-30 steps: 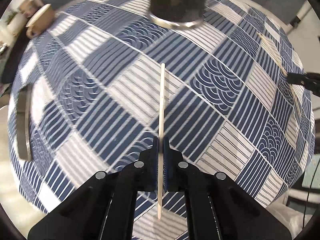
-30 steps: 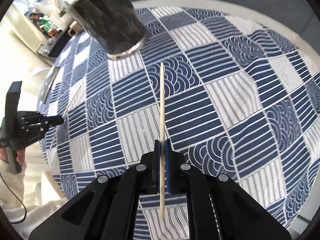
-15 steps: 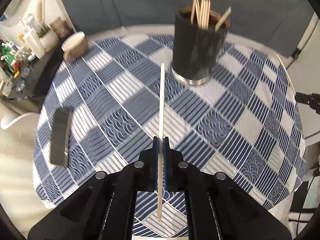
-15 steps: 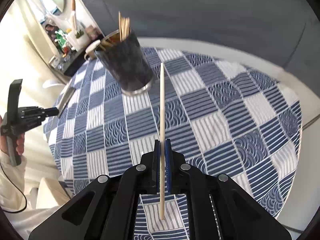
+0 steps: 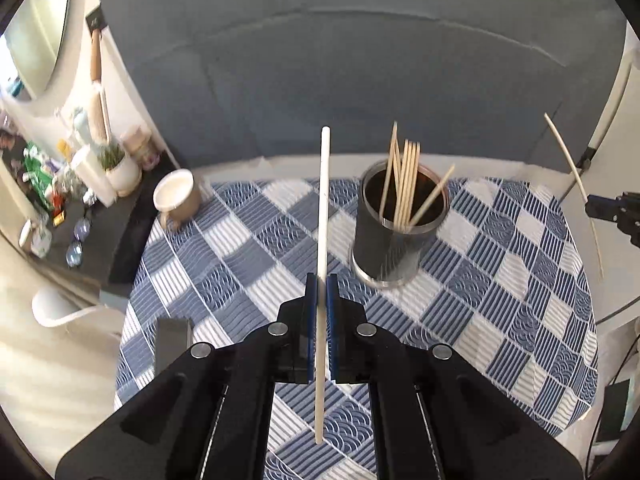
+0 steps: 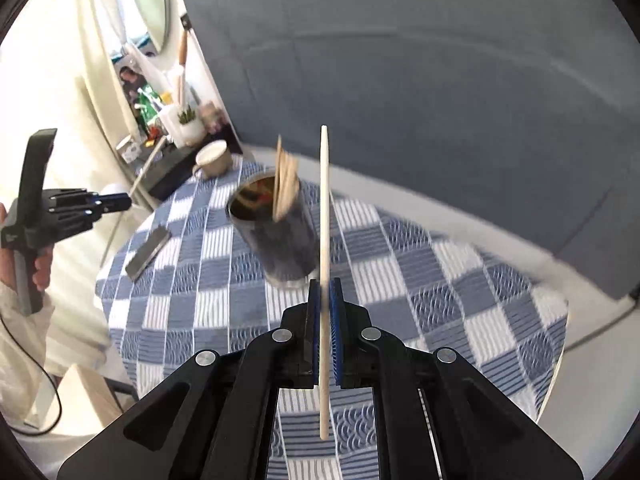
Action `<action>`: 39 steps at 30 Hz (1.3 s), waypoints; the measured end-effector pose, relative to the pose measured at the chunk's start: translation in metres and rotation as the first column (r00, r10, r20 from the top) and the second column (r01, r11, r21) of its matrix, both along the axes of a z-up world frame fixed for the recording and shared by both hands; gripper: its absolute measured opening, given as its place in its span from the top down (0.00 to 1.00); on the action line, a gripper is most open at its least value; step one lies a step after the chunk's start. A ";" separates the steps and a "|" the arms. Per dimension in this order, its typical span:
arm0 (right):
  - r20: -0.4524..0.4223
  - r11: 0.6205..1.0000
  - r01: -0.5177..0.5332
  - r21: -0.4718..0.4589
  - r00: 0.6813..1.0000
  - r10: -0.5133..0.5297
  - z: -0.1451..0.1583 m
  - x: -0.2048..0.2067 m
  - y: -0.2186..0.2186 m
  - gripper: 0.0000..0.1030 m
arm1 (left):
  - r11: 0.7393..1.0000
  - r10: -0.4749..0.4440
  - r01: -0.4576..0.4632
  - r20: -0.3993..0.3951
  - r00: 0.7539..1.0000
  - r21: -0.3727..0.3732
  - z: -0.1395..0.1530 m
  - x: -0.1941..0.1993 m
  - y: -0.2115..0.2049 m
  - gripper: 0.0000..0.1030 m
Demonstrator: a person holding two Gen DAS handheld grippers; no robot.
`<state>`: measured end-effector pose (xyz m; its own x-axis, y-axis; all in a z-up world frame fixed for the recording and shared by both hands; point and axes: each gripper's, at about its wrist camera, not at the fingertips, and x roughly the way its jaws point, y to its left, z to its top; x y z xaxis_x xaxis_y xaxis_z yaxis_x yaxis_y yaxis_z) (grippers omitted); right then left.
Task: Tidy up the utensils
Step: 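Lift both held sticks up over the black cup, then open both grippers to drop the sticks into the black cup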
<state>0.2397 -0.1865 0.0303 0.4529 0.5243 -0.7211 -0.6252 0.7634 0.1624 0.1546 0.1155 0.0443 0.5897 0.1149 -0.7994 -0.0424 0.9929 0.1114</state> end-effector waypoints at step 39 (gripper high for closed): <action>0.059 0.855 -0.009 0.519 0.998 -0.025 -0.048 0.110 0.131 0.95 | 0.845 -0.204 0.390 0.451 0.869 -0.367 -0.039 0.129 0.018 0.95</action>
